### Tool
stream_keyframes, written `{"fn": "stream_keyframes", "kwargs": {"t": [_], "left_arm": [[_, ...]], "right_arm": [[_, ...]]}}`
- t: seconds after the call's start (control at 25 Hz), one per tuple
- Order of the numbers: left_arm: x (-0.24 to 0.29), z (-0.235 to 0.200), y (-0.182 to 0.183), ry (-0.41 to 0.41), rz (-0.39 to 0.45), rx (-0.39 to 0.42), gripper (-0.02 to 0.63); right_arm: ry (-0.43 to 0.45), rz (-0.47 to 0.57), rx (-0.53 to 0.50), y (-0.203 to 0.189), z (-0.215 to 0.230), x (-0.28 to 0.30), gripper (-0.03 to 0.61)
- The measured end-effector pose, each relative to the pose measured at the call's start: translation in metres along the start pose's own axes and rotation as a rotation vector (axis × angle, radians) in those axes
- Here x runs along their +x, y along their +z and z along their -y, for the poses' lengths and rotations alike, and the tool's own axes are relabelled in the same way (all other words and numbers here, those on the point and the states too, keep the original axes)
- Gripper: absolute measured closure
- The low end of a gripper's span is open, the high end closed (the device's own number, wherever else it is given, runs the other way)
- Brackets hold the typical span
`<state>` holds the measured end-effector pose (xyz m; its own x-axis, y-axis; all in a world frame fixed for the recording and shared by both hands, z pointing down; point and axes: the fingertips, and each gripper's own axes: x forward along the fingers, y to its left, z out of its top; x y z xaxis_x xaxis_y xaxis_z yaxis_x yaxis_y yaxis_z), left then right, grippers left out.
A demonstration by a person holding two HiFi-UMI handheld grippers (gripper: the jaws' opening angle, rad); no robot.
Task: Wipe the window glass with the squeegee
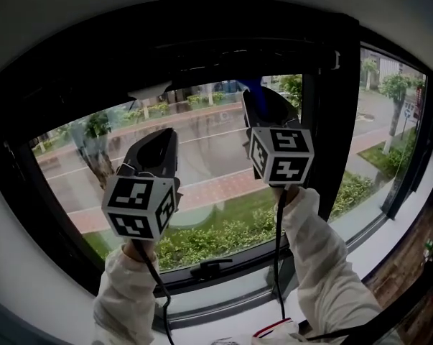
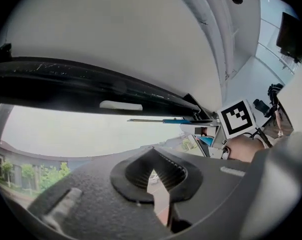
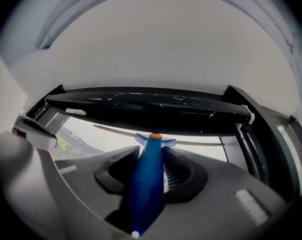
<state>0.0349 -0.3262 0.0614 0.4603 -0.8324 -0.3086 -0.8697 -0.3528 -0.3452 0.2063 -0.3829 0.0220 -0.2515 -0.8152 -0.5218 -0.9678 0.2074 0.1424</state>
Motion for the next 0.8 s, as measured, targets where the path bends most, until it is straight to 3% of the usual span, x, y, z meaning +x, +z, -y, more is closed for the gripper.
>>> {"fn": "stream_keyframes", "kwargs": {"t": [0.28, 0.8], "left_arm": [[0.013, 0.003, 0.018, -0.004, 0.022, 0.017, 0.614], [0.018, 0.014, 0.007, -0.018, -0.010, 0.018, 0.614]], "right_arm": [[-0.015, 0.009, -0.035, 0.009, 0.005, 0.017, 0.431], [-0.008, 0.007, -0.043, 0.001, 0.005, 0.012, 0.431]]}}
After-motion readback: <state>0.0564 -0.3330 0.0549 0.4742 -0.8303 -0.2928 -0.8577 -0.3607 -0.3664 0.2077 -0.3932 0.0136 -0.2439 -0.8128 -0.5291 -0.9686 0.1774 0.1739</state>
